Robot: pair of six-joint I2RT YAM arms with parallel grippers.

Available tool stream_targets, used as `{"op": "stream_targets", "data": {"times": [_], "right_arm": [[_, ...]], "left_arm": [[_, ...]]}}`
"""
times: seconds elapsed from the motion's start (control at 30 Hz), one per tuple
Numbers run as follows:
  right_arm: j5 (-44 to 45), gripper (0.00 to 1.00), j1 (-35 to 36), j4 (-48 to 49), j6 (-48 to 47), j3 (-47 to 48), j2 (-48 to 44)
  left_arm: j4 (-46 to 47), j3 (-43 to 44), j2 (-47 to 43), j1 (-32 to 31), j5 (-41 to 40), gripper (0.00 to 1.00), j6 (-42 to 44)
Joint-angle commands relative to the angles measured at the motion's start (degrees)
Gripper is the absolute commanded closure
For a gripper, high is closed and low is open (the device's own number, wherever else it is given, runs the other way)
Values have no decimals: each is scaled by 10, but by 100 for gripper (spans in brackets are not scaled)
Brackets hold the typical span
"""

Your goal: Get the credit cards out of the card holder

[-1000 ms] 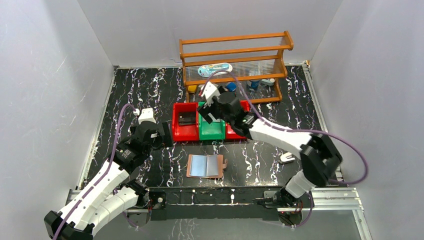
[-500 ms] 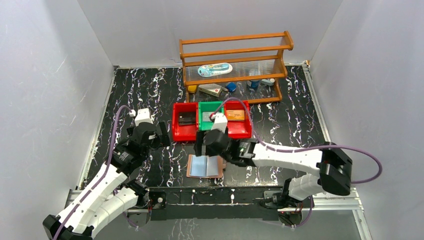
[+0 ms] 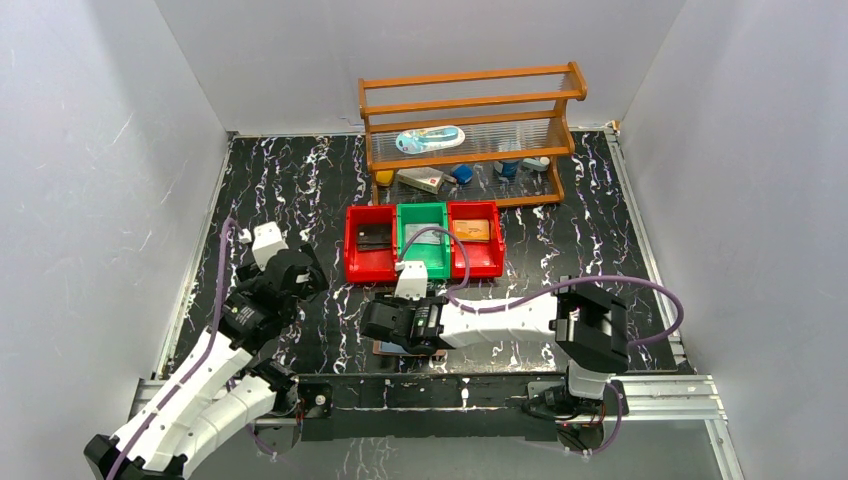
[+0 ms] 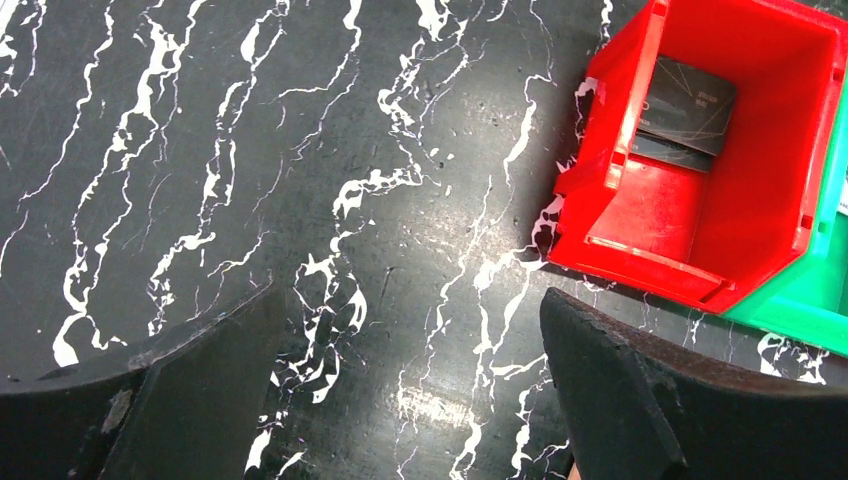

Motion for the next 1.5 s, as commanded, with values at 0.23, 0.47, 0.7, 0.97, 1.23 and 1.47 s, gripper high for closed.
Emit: {"op": "stream_targets", "data": {"times": [0.23,0.47,0.7,0.97,1.23,1.47], "right_arm": [[-14,23,-7,27,10,16,34],[-31,22,-14,23,7,24,55],[-49,23,-29,23,1,26,74],[-56,33,-29,31,11,4,71],[-93,37,-39,125,-5,-60,34],[-180,45,-77,298,7,-190,-42]], "left_arm": [[-6,-9,-41,3,-27,2,-23],[-6,-5,-25,3,-24,2,-19],[-9,-6,-30,3,-30,2,-24],[-6,-6,-26,3,-24,2,-23],[-5,-6,-18,3,-18,2,-21],[-1,-8,-17,3,-11,2,-19]]}}
